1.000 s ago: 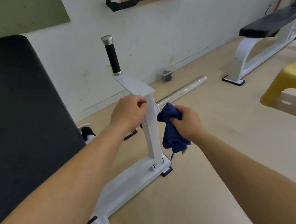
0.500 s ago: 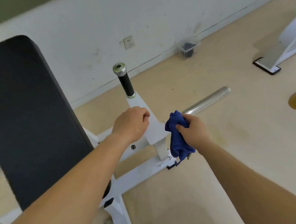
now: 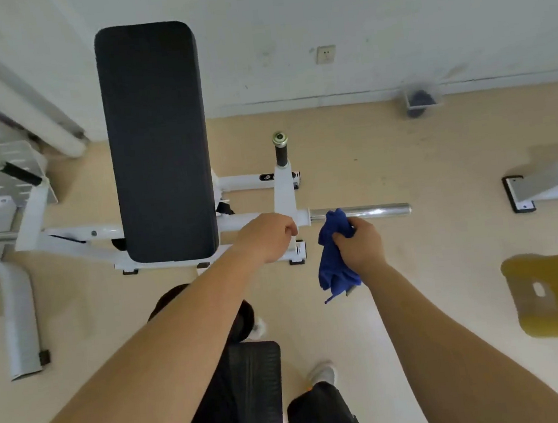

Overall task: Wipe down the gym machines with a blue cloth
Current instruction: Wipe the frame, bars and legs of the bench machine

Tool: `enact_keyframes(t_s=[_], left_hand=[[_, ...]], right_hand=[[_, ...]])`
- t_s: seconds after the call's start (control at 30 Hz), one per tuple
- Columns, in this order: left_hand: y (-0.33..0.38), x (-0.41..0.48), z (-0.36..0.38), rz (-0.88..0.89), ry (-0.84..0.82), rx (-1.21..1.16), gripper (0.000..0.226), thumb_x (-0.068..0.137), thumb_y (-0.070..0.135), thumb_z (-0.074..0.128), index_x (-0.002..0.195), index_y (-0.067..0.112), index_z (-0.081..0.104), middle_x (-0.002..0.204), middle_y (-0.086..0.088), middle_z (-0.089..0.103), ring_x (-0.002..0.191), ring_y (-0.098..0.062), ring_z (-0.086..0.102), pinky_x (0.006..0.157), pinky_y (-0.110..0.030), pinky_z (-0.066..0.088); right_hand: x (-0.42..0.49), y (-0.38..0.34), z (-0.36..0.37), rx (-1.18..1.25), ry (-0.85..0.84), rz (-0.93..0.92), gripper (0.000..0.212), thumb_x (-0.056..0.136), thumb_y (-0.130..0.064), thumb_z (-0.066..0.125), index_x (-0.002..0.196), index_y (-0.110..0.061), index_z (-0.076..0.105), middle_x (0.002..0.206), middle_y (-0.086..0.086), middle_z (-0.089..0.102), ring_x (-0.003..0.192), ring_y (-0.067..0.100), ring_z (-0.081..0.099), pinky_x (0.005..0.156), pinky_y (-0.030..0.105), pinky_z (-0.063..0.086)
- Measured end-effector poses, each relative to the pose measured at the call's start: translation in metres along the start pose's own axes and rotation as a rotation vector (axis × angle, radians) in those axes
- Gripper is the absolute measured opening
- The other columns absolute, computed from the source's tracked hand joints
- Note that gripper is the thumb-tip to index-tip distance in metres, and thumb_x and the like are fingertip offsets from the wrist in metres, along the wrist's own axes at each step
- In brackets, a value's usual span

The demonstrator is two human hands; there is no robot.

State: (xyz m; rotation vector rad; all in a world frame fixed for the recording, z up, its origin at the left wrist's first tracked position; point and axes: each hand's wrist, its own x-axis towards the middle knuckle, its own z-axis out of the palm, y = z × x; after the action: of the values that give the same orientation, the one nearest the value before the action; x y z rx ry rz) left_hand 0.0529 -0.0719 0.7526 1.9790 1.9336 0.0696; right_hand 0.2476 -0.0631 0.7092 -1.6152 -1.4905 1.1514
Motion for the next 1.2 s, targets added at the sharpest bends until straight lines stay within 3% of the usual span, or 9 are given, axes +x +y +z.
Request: enact_keyframes(t_s=[0.23,0.4,0.47,0.57,0.73,0.87,1.0,1.1,1.2], left_hand=[[0.002,0.003,0.021,-0.009,0.002,0.056,0.032,0.102,0.025,0.040,0.125,0.025,0.063,0.128,0.001,0.061,0.110,-0.021,0.060,0.095,-0.037,0.049],[-0.007,0.014,0.017,-0.124,-0.001,-0.043,0.034,0.103,0.023,0.038,0.128,0.022,0.060,0.127,0.000,0.061,0.109,-0.021,0.059,0.091,-0.034,0.048],[-0.012,0.016,0.017,-0.174,0.012,-0.089,0.035,0.101,0.017,0.037,0.128,0.021,0.059,0.132,0.000,0.059,0.116,-0.022,0.056,0.096,-0.035,0.047],[-0.020,0.019,0.013,-0.215,0.035,-0.124,0.037,0.099,0.012,0.036,0.125,0.022,0.061,0.133,0.001,0.058,0.119,-0.021,0.055,0.098,-0.035,0.046],[-0.015,0.026,-0.004,-0.204,0.123,-0.161,0.030,0.100,0.025,0.041,0.122,0.022,0.061,0.120,0.004,0.062,0.101,-0.016,0.055,0.082,-0.030,0.043],[-0.009,0.028,-0.003,-0.128,0.163,-0.352,0.034,0.096,0.035,0.056,0.128,0.025,0.055,0.115,0.003,0.064,0.098,-0.017,0.060,0.090,-0.031,0.048],[0.004,0.018,0.004,-0.034,0.130,-0.549,0.050,0.095,0.030,0.061,0.143,0.027,0.044,0.118,0.001,0.063,0.100,-0.019,0.063,0.084,-0.025,0.047],[0.019,0.007,0.015,-0.022,0.030,-0.758,0.033,0.095,0.023,0.062,0.126,0.015,0.056,0.114,-0.013,0.068,0.094,-0.026,0.066,0.070,-0.027,0.050],[0.031,-0.004,0.029,-0.067,0.069,-0.796,0.036,0.077,0.034,0.063,0.106,0.012,0.064,0.100,-0.012,0.072,0.090,-0.031,0.068,0.080,-0.047,0.057]], right_hand=[[0.010,0.006,-0.005,-0.171,-0.127,-0.046,0.015,0.089,-0.012,0.058,0.093,-0.026,0.063,0.077,-0.006,0.066,0.071,0.013,0.060,0.058,0.021,0.040],[0.017,0.012,-0.014,-0.176,-0.082,-0.046,0.013,0.092,-0.014,0.055,0.097,-0.020,0.064,0.078,0.000,0.066,0.072,0.020,0.060,0.058,0.024,0.041],[0.018,0.011,-0.015,-0.142,-0.081,-0.029,0.013,0.092,-0.013,0.053,0.098,-0.019,0.064,0.078,0.002,0.066,0.071,0.022,0.060,0.058,0.026,0.042],[0.020,0.002,-0.012,-0.138,-0.075,-0.032,0.014,0.092,-0.016,0.055,0.103,-0.018,0.064,0.085,0.004,0.066,0.076,0.024,0.061,0.067,0.030,0.046],[0.027,-0.010,-0.009,-0.044,-0.075,0.012,0.014,0.093,-0.016,0.055,0.081,-0.023,0.058,0.075,0.002,0.057,0.072,0.027,0.051,0.068,0.031,0.043],[0.021,-0.019,-0.005,-0.062,-0.077,-0.072,0.014,0.093,-0.016,0.062,0.104,-0.025,0.061,0.099,0.000,0.064,0.087,0.018,0.058,0.083,0.032,0.049],[0.015,-0.032,0.000,0.077,-0.106,-0.099,0.025,0.095,-0.013,0.058,0.118,-0.016,0.066,0.103,0.000,0.066,0.091,0.016,0.061,0.086,0.031,0.051],[0.001,-0.034,-0.001,0.236,-0.138,-0.108,0.026,0.097,-0.009,0.051,0.101,-0.023,0.071,0.097,0.003,0.072,0.088,0.018,0.066,0.082,0.035,0.053],[-0.020,-0.027,-0.001,0.363,-0.118,-0.031,0.027,0.099,-0.014,0.049,0.094,-0.028,0.072,0.095,0.003,0.074,0.091,0.026,0.068,0.080,0.046,0.055]])
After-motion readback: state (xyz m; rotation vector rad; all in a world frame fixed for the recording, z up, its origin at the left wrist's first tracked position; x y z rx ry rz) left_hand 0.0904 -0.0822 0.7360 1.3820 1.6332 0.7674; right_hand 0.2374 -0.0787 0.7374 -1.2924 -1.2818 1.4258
